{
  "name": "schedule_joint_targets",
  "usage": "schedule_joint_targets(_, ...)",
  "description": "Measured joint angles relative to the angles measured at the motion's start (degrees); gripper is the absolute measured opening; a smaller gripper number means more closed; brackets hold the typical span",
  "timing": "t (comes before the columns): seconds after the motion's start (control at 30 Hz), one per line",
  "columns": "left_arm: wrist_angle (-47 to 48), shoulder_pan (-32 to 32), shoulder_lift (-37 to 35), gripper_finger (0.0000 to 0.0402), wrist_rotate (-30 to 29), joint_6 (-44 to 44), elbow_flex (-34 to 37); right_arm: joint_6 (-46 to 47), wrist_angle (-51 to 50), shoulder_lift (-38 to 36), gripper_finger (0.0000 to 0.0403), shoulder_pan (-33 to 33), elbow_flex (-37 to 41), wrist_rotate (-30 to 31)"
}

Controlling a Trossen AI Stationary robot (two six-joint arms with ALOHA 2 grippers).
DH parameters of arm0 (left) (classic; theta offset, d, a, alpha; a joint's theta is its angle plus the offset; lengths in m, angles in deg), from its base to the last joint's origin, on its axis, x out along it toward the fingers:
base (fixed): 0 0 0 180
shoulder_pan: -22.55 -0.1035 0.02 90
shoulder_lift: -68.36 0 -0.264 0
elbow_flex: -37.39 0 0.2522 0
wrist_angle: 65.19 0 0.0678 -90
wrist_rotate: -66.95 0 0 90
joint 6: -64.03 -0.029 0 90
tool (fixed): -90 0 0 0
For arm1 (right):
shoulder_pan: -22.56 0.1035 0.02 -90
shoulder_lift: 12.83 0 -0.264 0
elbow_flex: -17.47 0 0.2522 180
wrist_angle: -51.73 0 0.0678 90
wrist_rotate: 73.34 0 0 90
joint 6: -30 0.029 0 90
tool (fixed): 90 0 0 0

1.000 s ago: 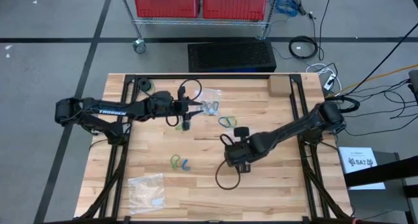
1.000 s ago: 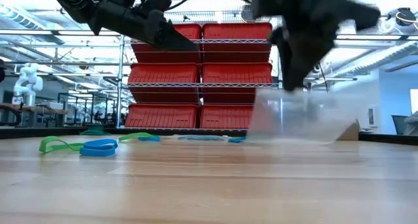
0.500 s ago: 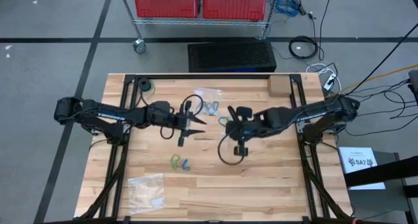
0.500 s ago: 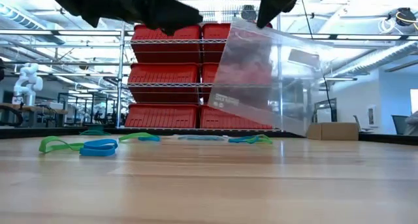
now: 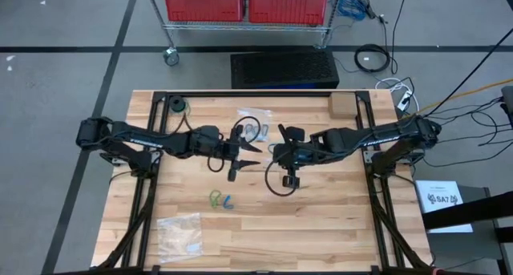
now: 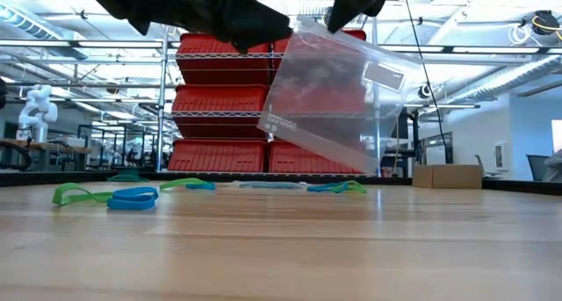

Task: Sort rubber bands
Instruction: Open the bottom right zip bag

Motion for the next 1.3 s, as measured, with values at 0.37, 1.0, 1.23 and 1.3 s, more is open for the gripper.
schedule_joint_targets(0.37,-0.88,0.00,1.91,0.0147,-1.94,0.94,-1.35,0.08,0.92,0.00,0.0000,0.00,-0.01,0.02)
schedule_joint_targets(1.0,-2.02,0.00,1.89,0.0004,-2.80,-2.19,-1.35,1.85,1.63,0.00,0.0006,-0.02,-0.01,1.54)
schedule_joint_targets(1.23,-1.70,0.00,1.87,0.0002,-3.71,-2.19,-1.35,4.53,3.36,0.00,0.0071,-0.09,-1.03,4.77)
schedule_joint_targets(1.3,-1.60,0.00,1.87,0.0002,-4.40,-2.19,-1.35,4.61,5.30,0.00,0.0090,-0.09,-1.03,4.79)
